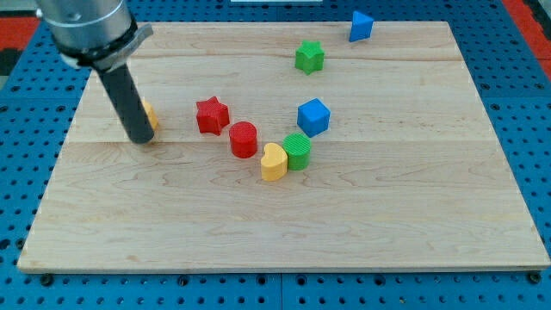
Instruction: Adjust the yellow hexagon in the diagonal line of blocks
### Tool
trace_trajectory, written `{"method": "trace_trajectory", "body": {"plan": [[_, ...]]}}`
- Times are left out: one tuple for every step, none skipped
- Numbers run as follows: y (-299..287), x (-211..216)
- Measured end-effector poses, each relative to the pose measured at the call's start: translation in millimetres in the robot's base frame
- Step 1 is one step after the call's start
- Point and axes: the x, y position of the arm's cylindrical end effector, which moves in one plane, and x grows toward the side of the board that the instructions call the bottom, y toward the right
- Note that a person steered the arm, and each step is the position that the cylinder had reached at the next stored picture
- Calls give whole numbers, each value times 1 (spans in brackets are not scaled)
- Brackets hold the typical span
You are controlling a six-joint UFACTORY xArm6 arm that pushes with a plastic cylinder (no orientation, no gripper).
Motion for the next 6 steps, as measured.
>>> {"method": "trace_trajectory", "body": {"plan": [[19,-60],[16,-10],[-37,20],[-69,-15],[-73,-32],[-29,-71]]}}
